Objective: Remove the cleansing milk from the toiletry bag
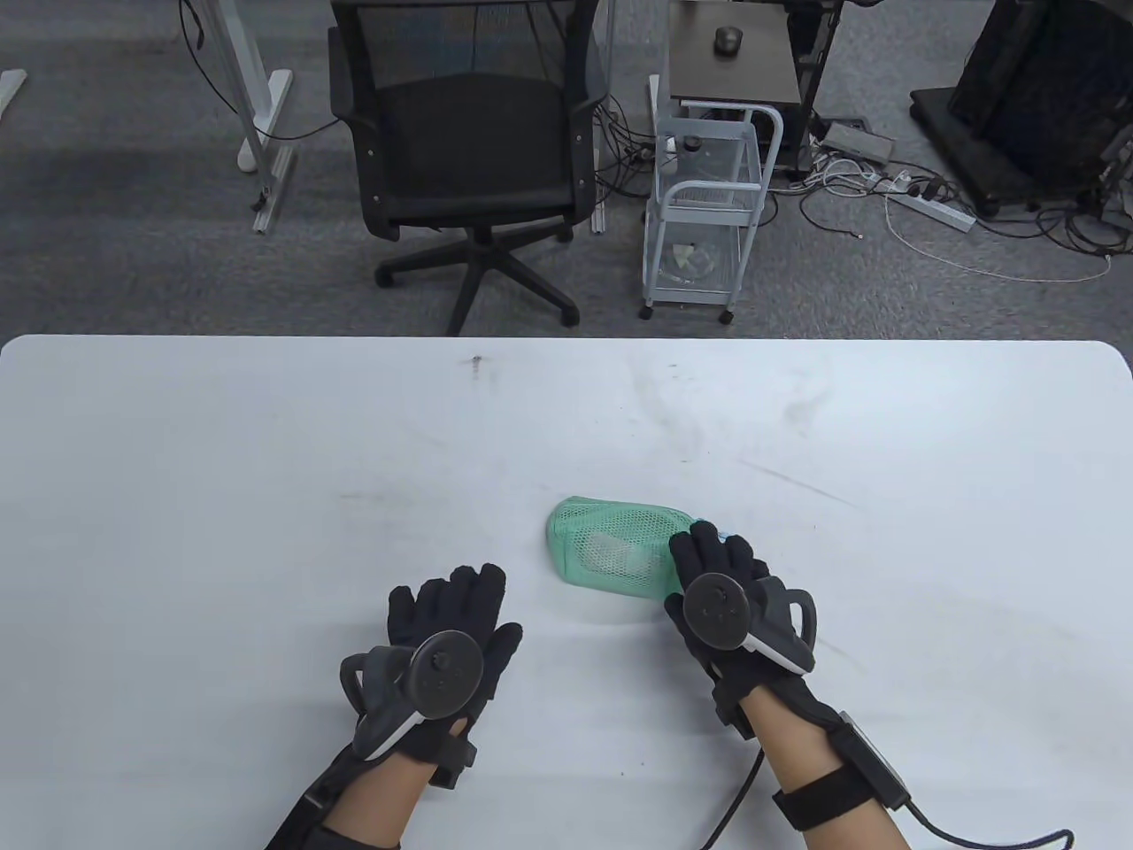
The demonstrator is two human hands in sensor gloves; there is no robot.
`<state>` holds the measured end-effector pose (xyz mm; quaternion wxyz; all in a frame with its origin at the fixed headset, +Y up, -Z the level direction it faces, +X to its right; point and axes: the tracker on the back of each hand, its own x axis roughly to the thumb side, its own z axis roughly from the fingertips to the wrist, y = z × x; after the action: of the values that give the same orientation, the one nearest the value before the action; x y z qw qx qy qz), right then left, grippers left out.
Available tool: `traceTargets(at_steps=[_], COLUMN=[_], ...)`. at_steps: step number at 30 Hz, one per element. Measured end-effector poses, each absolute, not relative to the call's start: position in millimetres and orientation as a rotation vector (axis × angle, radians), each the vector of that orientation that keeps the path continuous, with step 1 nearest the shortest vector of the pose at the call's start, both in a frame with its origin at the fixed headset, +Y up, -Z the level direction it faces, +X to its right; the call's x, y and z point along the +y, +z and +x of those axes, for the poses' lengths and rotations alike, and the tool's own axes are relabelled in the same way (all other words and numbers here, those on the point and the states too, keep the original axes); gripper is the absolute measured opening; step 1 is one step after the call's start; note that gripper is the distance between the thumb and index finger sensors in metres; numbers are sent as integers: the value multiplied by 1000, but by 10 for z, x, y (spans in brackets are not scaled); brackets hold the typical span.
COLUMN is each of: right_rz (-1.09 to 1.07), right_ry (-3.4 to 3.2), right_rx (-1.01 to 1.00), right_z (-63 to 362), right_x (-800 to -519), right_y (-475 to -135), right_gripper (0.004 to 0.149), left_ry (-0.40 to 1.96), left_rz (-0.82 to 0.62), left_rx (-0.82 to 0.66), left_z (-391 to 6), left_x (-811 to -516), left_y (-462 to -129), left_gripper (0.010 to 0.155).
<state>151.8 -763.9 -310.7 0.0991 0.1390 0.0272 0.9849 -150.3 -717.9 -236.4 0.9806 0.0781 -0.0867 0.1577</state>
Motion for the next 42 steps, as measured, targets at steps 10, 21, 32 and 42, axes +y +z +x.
traceTargets(at_steps=[10,21,32,42], right_rz=[436,446,345,407], right_ry=[2800,2865,2936,3008], right_rx=[228,49,-48,-210], right_z=[1580,1515,1522,1497], right_x=[-7790,-7760,-7771,-7696], right_y=[-3183,-3151,-3139,-3092], right_gripper=[73,68,52,37], left_ry=[312,306,302,296], left_rz=[153,154,151,152], left_rx=[-187,-179,-179,-179], left_z=[-1475,-1478,-1470,-1470], left_x=[-7186,-7188,-7188,-7189], left_y=[-2352,-2347,-2345,-2346], left_gripper=[66,66,66,65])
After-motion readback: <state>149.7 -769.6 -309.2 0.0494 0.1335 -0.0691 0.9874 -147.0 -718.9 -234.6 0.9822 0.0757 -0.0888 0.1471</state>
